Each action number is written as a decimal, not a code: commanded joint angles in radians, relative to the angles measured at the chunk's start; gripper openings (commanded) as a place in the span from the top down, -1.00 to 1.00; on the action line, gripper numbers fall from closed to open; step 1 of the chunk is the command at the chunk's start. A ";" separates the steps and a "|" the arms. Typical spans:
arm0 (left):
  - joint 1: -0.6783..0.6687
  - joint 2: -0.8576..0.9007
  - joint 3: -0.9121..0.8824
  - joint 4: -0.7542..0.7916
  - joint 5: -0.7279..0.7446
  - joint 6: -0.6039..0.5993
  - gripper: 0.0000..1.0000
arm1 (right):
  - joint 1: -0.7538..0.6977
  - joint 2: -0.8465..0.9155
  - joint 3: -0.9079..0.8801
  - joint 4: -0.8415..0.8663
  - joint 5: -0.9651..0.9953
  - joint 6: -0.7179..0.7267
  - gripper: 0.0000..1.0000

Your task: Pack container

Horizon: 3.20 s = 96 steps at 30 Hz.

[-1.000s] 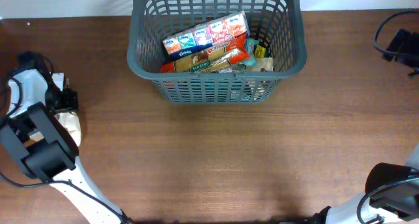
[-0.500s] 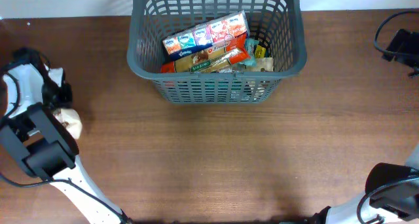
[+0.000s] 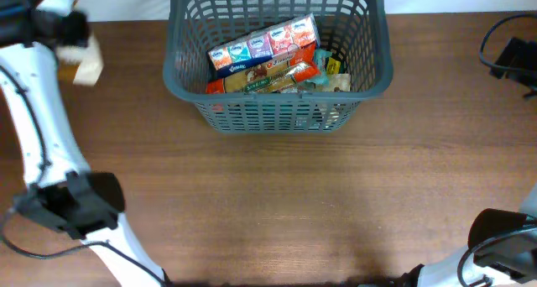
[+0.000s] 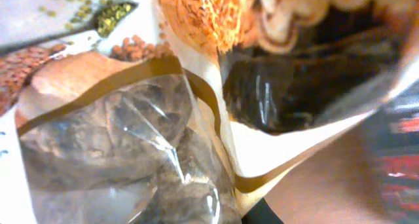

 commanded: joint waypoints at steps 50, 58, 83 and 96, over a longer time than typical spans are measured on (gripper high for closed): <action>-0.361 -0.290 0.098 -0.051 -0.208 -0.005 -0.99 | -0.002 -0.012 0.000 0.000 -0.001 0.008 -0.98; -0.103 -0.311 0.097 -0.198 -0.207 -0.234 -0.98 | -0.002 -0.012 0.000 0.001 -0.002 0.009 -0.98; 0.023 -0.310 0.097 -0.226 -0.208 -0.233 -0.99 | -0.002 -0.012 0.000 0.003 -0.268 0.008 -0.98; 0.023 -0.310 0.097 -0.226 -0.208 -0.233 -0.99 | 0.006 -0.031 -0.001 0.048 -0.260 0.008 -0.98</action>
